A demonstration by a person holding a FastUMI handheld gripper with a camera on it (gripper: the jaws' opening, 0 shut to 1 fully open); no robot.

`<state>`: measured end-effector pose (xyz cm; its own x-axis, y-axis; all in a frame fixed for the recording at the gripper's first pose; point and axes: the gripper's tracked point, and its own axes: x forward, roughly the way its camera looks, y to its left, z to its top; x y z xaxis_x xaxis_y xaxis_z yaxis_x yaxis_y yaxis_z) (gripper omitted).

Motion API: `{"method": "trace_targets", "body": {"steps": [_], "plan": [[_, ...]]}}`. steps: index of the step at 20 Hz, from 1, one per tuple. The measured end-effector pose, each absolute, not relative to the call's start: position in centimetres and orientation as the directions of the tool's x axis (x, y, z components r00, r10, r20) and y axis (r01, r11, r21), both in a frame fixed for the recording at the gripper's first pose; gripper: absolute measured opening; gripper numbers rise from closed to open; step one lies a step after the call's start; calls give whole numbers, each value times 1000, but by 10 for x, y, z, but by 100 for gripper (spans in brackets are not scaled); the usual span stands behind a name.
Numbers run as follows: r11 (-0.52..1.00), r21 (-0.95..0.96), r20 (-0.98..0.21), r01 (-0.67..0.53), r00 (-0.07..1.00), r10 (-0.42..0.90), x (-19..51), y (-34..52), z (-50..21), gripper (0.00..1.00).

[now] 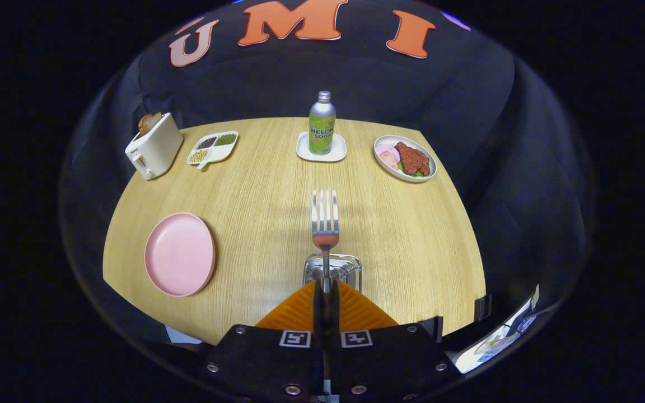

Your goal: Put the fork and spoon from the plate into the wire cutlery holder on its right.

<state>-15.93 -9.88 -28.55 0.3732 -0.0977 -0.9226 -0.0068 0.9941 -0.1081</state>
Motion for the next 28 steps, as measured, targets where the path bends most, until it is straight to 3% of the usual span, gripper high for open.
{"method": "trace_targets", "body": {"steps": [16, 23, 28], "plan": [[992, -119, -987, -45, 117, -113, -214, -102, -314, 7], [992, -113, -983, -57, 149, -103, -201, -100, -314, 9], [996, -86, -958, -21, 277, -77, -170, -105, -293, 9]]}}
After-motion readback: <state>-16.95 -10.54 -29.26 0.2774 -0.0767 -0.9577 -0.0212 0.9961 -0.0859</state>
